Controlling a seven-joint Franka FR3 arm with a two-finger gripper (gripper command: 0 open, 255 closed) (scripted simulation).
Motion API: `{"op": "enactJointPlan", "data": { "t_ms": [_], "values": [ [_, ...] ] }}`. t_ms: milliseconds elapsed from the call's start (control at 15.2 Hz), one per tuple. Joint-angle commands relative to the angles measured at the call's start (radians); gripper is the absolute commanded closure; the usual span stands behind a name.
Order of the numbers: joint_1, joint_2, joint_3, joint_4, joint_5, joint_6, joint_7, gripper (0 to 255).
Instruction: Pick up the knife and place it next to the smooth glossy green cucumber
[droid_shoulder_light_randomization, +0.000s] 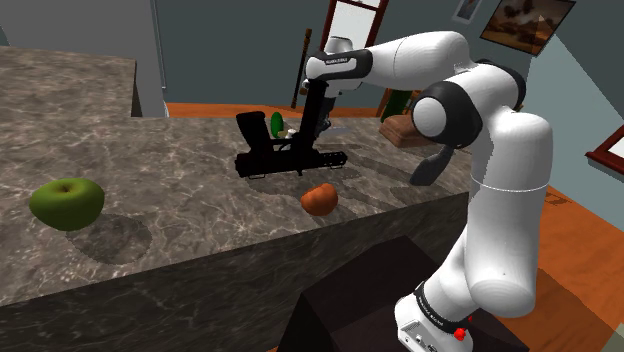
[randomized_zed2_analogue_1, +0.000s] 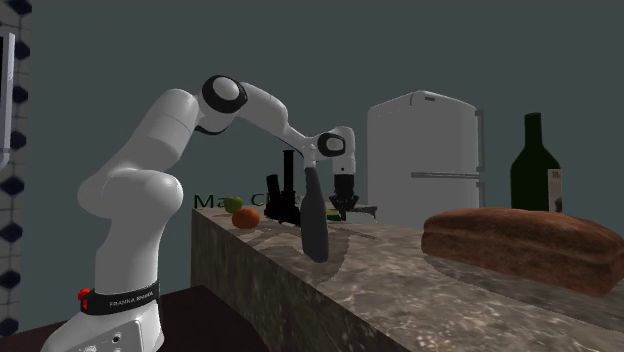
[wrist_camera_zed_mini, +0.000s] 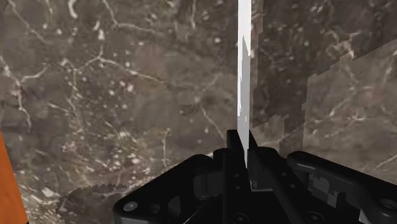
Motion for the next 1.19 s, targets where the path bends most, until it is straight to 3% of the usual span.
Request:
{"op": "enactJointPlan", "data": {
  "t_ms": [0,330,594,1122],
  "values": [
    [0.001,0.001,0.000,-0.001,-0.001,0.000,0.000,0],
    [0.001,0.002,0.001,-0.001,0.000,0.000,0.000,0],
    [0.000,-0.029,-0.013,0.085,-0.025,-0.111,0.017,0],
    [0.000,-0.029,-0.013,0.085,-0.025,-0.111,0.017,0]
  ]
}}
